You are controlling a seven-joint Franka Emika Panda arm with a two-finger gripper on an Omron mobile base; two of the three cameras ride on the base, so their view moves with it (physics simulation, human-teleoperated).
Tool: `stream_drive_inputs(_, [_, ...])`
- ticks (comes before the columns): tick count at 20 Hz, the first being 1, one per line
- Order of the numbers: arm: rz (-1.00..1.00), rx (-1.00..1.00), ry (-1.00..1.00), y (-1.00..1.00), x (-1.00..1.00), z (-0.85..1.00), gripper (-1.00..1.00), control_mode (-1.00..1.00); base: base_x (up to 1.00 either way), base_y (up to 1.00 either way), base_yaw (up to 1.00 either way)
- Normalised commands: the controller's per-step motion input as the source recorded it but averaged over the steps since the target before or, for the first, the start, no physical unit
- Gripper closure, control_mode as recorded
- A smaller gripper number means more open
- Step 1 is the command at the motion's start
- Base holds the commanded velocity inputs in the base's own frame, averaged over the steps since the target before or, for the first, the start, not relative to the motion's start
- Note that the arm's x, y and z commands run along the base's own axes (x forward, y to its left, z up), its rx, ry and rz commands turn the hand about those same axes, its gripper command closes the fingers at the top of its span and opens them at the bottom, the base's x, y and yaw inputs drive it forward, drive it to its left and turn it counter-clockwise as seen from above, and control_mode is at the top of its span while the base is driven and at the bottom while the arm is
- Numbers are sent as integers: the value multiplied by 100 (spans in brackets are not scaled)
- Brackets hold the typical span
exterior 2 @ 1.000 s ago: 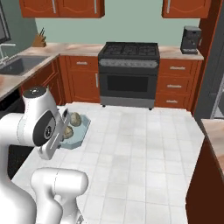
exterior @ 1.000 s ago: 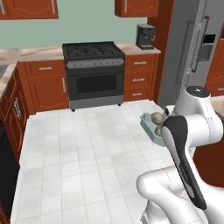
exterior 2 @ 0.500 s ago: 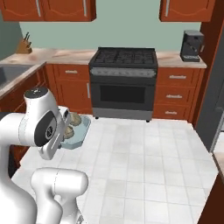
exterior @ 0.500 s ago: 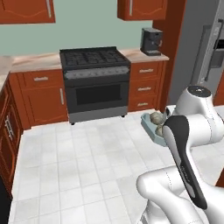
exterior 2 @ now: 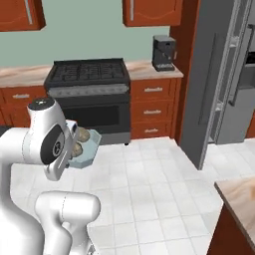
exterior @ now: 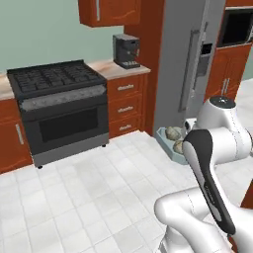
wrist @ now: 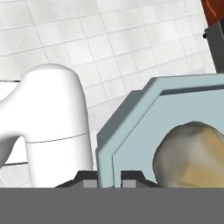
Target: Place two dumplings into each of the tupperware containers and then place the containers in the fridge.
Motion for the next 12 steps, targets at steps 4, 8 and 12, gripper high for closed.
stream_drive_inputs(4, [0,0,0,0,0,0,100,100,33,2,-79])
stream_drive_inputs(8, [0,0,0,0,0,0,100,100,65,23,-69])
stream_drive_inputs(12, [0,0,0,0,0,0,100,100,100,44,-56])
